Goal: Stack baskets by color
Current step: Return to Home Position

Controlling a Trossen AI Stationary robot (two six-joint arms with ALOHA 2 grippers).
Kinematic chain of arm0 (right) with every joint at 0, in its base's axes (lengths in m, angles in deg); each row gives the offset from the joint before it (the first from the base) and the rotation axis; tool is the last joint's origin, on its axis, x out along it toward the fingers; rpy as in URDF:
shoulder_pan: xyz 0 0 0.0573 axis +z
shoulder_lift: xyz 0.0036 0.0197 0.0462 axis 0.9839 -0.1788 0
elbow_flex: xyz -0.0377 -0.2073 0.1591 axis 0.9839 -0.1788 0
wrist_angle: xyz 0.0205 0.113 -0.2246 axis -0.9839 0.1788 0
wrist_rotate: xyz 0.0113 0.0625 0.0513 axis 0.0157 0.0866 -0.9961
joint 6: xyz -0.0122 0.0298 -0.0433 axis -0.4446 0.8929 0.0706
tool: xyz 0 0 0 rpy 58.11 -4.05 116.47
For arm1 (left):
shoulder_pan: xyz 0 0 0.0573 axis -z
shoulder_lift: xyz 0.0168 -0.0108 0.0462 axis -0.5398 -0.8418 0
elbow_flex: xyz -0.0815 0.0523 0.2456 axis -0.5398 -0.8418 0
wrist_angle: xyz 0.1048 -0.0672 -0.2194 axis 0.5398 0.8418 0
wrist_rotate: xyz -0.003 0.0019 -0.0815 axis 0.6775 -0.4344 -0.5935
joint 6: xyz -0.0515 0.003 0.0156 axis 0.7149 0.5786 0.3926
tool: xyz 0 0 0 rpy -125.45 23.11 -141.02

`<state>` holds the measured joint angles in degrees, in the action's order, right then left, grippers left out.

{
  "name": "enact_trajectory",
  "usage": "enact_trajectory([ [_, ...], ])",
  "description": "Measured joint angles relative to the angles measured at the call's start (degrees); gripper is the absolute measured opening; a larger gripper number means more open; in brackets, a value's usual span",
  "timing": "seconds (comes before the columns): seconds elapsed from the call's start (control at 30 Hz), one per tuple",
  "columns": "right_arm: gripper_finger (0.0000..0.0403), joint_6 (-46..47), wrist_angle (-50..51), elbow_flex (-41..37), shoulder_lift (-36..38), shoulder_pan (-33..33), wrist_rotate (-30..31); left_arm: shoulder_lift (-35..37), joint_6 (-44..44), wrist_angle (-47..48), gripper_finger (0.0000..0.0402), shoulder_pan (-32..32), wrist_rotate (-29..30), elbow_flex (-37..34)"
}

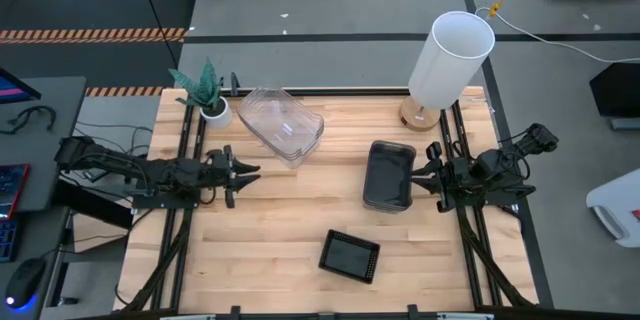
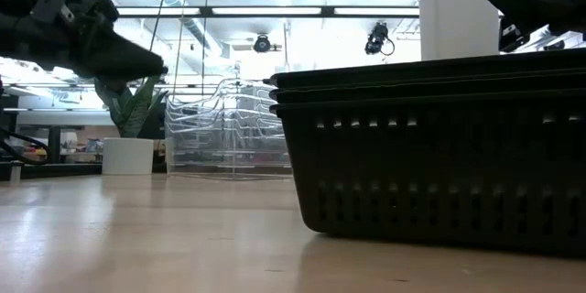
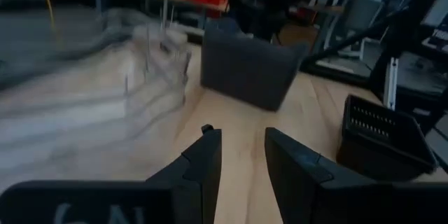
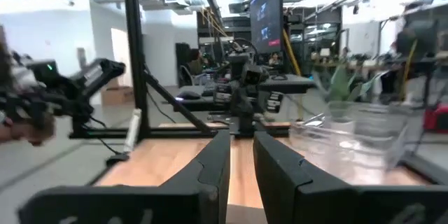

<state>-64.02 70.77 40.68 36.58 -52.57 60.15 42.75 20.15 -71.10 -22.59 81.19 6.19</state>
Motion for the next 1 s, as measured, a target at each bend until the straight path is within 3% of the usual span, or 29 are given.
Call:
enact_trajectory([
  [0.23, 0.0071, -11.34, 0.04, 0.00, 0.00, 0.00, 2.50, 5.75, -5.74, -0.77, 0.0105, 0.31, 6.01, -0.02],
  [0.53, 0.0071, -11.66, -0.07, 0.00, 0.00, -0.01, 2.42, 17.45, -13.22, 3.95, 0.0008, -0.32, 6.47, -0.04],
  [1.0, 0.0071, -11.66, -0.07, 0.00, 0.00, -0.02, 2.40, 18.27, -16.09, 4.28, 0.0064, -0.32, 6.43, -0.04],
])
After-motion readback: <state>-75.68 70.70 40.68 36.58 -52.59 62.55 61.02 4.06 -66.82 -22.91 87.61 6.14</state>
